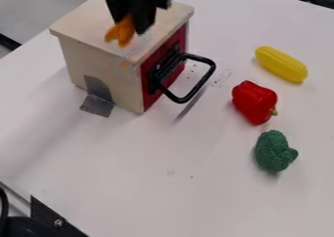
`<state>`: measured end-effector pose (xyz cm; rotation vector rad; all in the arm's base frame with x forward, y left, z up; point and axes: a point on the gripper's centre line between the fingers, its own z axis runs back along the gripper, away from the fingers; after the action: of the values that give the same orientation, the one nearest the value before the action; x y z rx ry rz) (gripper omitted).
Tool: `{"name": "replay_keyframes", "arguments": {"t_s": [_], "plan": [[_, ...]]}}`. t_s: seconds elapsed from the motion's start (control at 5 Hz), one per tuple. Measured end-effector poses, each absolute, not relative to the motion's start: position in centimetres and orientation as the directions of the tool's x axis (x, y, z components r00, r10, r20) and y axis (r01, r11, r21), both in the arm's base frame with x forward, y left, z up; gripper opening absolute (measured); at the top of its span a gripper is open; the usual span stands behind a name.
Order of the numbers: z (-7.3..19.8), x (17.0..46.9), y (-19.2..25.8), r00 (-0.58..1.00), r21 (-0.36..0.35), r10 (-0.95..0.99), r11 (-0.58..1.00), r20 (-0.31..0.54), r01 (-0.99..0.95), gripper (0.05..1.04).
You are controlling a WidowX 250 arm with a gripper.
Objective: Take the orange fish and put it on the caisson box
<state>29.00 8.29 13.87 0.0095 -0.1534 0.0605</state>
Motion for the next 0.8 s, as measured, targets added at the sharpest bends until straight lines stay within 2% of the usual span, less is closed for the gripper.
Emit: {"name": "replay_keyframes", "arguments": {"t_s": [0.2,0.4,0.6,0.8], "plan": [[13.6,30.5,10.2,0.985,0.013,0.087,0.996,0.148,-0.089,0.394],[11.5,31.1,11.1,0.991,0.028,0.08,0.996,0.111,-0.083,0.438],[10.5,31.4,11.6,0.993,0.05,0.071,0.996,0.093,-0.076,0.779],[10.5,31.4,11.7,0.994,0.062,0.065,0.996,0.091,-0.071,0.997]]}}
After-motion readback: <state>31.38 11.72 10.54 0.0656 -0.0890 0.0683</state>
